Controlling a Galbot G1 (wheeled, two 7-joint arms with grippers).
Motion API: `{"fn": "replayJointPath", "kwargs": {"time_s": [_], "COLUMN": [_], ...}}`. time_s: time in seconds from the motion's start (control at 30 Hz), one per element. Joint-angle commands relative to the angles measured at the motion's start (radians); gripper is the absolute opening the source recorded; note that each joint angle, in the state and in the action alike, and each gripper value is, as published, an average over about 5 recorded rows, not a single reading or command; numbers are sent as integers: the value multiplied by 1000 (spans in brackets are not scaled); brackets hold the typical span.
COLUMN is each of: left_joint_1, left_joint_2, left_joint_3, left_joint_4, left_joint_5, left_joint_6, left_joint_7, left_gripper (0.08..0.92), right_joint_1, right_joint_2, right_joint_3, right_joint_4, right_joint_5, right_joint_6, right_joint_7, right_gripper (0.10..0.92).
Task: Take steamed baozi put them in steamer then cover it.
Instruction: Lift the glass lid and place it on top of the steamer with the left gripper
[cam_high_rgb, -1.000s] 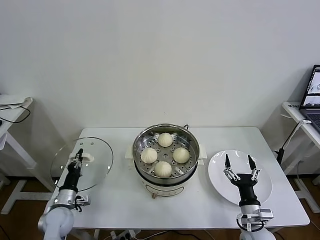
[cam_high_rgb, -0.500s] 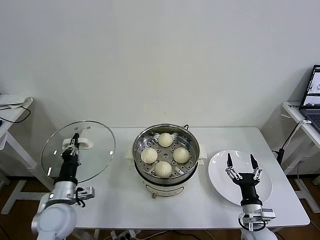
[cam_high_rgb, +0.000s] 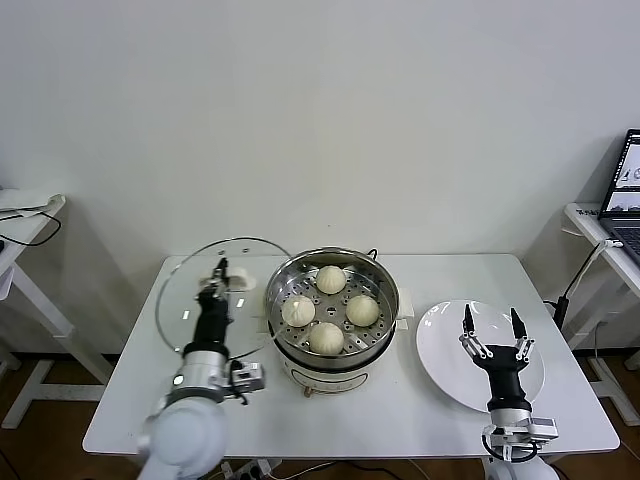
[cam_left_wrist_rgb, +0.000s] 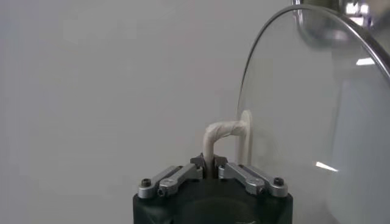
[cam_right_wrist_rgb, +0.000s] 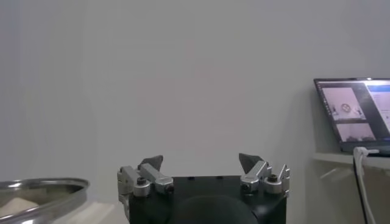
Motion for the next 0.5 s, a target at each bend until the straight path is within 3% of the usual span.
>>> {"fn": "replayJointPath", "kwargs": {"time_s": [0.03, 0.5], "left_joint_1": [-206, -279], "left_joint_2": [-67, -186], "left_joint_3": [327, 371], "left_joint_4": [119, 301], "left_joint_5": [95, 191], "left_joint_6": [161, 160], "left_joint_7": [85, 87], "left_gripper": [187, 187], "right_joint_1": [0, 8], "right_joint_2": [16, 30], "right_joint_3": [15, 16], "right_joint_4": [-4, -32], "right_joint_5": [-5, -25], "right_joint_6": [1, 3], "right_joint_7": [0, 0], "right_gripper": [823, 823]}}
